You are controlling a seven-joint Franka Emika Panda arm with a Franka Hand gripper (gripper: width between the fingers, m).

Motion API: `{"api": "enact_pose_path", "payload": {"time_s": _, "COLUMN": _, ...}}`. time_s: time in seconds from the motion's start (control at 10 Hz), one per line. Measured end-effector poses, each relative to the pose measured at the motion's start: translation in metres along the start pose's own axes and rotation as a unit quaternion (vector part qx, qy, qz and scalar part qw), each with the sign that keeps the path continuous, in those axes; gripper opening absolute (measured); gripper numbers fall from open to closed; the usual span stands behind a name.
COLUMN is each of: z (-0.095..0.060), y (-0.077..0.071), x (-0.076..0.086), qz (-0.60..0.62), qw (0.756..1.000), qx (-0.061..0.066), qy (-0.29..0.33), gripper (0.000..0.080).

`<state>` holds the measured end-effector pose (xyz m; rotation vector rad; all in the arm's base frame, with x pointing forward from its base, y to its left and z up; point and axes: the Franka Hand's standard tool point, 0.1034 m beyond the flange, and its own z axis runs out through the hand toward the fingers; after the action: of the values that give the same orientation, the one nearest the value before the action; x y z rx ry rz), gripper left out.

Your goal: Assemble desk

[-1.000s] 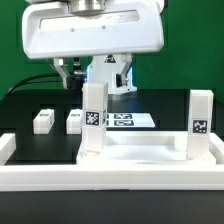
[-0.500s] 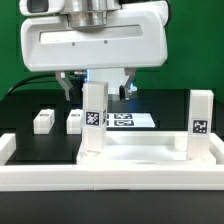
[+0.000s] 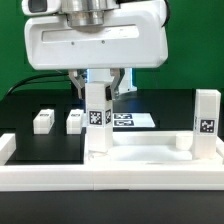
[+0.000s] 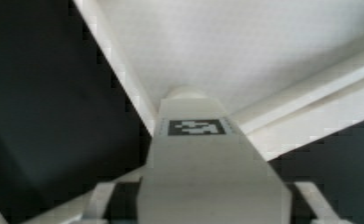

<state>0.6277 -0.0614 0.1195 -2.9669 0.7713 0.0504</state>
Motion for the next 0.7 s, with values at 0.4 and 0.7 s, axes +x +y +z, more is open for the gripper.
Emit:
{"api": "enact_pose_path", "payload": {"time_s": 0.4, "z": 0.002, "y": -0.006, "x": 0.002, "qz": 0.245, "qw": 0.969, "qx": 0.006, "qy": 0.012, "gripper": 0.0289}}
{"api": "enact_pose_path", "payload": {"time_s": 0.7, "z": 0.005, "y": -0.018, "x": -0.003, "qz": 0.507, "qw": 0.860, "qx": 0.048, "qy": 0.012, "gripper": 0.0290}}
